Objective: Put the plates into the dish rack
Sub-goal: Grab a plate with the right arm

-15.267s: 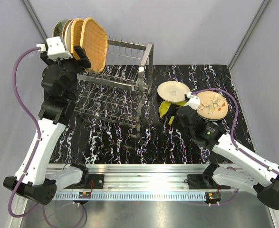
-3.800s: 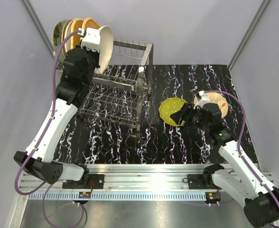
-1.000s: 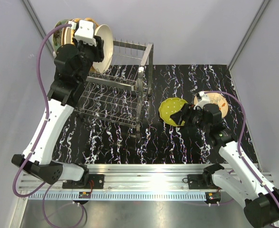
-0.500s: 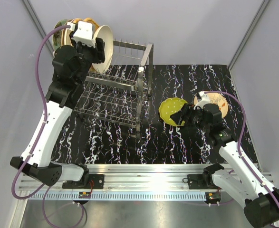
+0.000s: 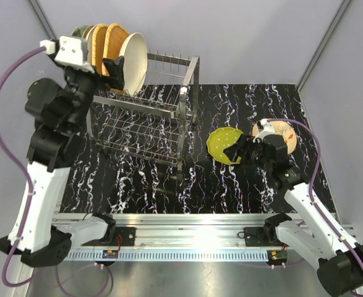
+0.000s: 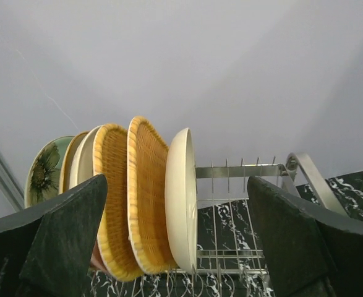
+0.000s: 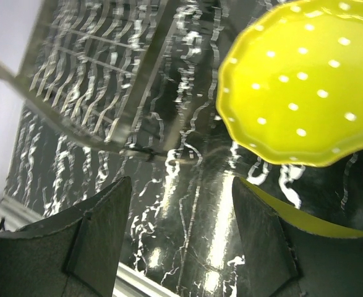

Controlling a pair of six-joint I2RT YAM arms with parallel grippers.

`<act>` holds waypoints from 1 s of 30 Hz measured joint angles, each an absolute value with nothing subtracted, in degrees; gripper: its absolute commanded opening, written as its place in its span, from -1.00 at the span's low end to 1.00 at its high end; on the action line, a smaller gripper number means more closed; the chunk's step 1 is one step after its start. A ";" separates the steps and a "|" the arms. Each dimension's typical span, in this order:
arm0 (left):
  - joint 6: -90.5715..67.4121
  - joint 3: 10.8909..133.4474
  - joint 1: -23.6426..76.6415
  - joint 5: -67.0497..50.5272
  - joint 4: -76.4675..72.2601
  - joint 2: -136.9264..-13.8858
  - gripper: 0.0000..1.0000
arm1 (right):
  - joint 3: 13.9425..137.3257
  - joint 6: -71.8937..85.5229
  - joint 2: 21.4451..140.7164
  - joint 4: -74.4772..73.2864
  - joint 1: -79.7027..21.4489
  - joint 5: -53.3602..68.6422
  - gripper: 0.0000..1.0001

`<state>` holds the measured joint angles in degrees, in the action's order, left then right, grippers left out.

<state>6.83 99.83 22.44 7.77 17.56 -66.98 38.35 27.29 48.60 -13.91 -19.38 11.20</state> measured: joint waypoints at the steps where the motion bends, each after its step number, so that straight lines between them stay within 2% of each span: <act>1: 6.31 99.24 22.44 7.49 17.87 -65.34 0.98 | 38.59 27.53 48.88 -14.55 -19.38 10.48 0.47; 7: 4.25 90.85 22.44 7.09 18.13 -54.30 0.98 | 40.60 33.17 53.39 -19.94 -19.16 0.80 0.51; 11: 1.58 82.19 22.44 7.07 18.13 -46.59 0.98 | 39.24 38.33 53.95 -22.26 -14.92 -2.37 0.53; 13: -0.01 76.18 22.39 6.83 17.85 -42.48 0.76 | 37.89 40.42 53.98 -22.22 -11.86 -2.48 0.53; 14: -0.58 73.43 22.39 6.61 17.89 -40.69 0.56 | 37.26 41.23 54.22 -22.26 -10.70 -2.50 0.53; 15: -1.21 70.52 22.39 6.39 18.26 -38.87 0.62 | 36.75 42.00 54.74 -22.26 -9.87 -2.39 0.52; 18: -1.89 64.12 22.39 6.17 19.49 -35.48 0.98 | 35.79 44.05 57.69 -21.37 -8.91 -1.67 0.51; 30: -3.31 48.14 22.39 5.17 21.21 -27.35 0.98 | 34.39 49.30 74.02 -12.40 -8.29 1.13 0.34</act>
